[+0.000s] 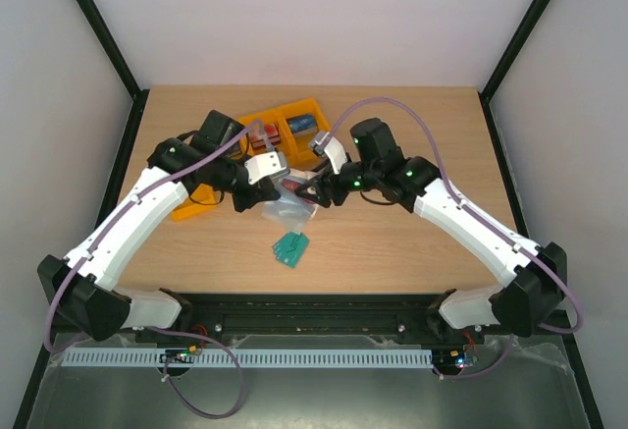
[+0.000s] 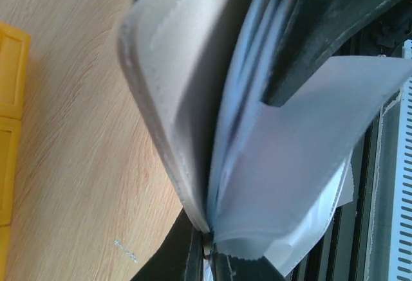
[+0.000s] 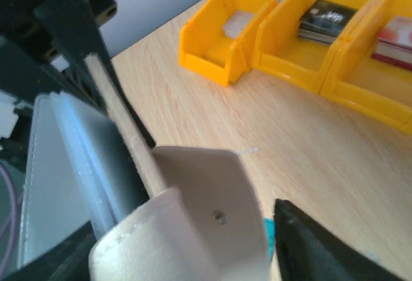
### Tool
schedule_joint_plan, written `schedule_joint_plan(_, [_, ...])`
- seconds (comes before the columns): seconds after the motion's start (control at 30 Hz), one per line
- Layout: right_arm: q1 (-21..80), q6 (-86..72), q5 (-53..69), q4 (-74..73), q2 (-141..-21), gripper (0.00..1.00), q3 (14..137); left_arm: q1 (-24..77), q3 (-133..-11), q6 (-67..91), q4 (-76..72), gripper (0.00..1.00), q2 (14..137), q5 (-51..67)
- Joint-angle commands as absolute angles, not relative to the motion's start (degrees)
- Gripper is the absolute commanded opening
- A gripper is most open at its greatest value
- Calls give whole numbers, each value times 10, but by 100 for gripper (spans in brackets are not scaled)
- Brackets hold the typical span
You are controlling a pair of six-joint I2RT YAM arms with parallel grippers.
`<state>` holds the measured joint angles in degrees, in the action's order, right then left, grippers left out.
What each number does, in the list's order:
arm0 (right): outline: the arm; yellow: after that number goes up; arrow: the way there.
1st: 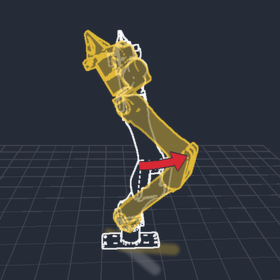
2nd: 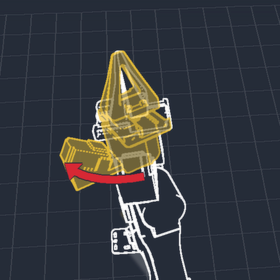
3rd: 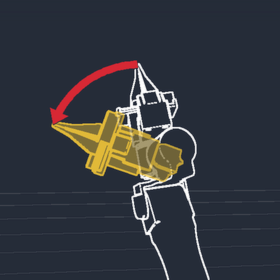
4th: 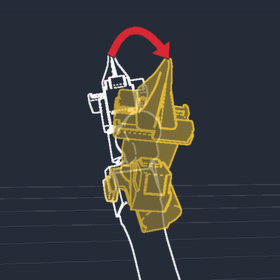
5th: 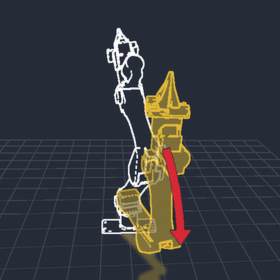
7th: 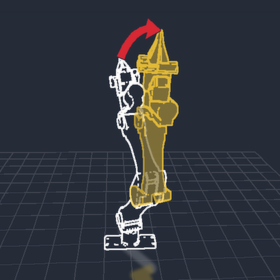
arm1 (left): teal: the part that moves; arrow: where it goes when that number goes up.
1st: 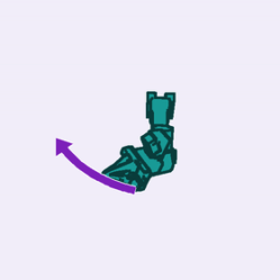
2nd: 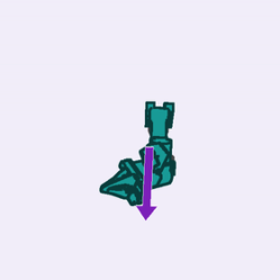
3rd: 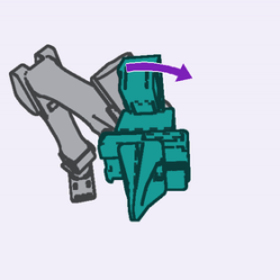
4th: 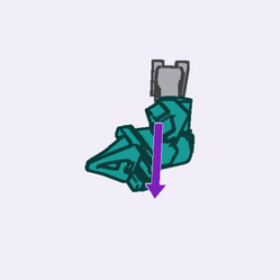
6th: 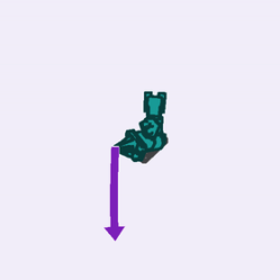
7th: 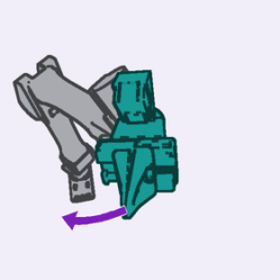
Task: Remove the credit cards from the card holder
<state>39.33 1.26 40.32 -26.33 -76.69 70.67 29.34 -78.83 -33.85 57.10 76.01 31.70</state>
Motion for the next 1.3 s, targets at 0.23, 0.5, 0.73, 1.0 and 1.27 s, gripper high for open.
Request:
schedule_joint_plan(0.23, [400,-46,319,-235,-758,2,719,288,-799,-291,548,62,750,306])
schedule_joint_plan(0.5, [458,-139,-25,-267,-816,2,791,206,-813,-237,531,92,728,373])
schedule_joint_plan(0.73, [483,-156,-82,-298,-869,2,842,157,-804,-198,511,92,706,452])
schedule_joint_plan(1.0, [481,-191,48,-224,-856,2,820,139,-739,-137,445,92,700,455])
schedule_joint_plan(1.27, [481,-221,123,-181,-847,2,786,100,-710,-67,398,93,682,542])
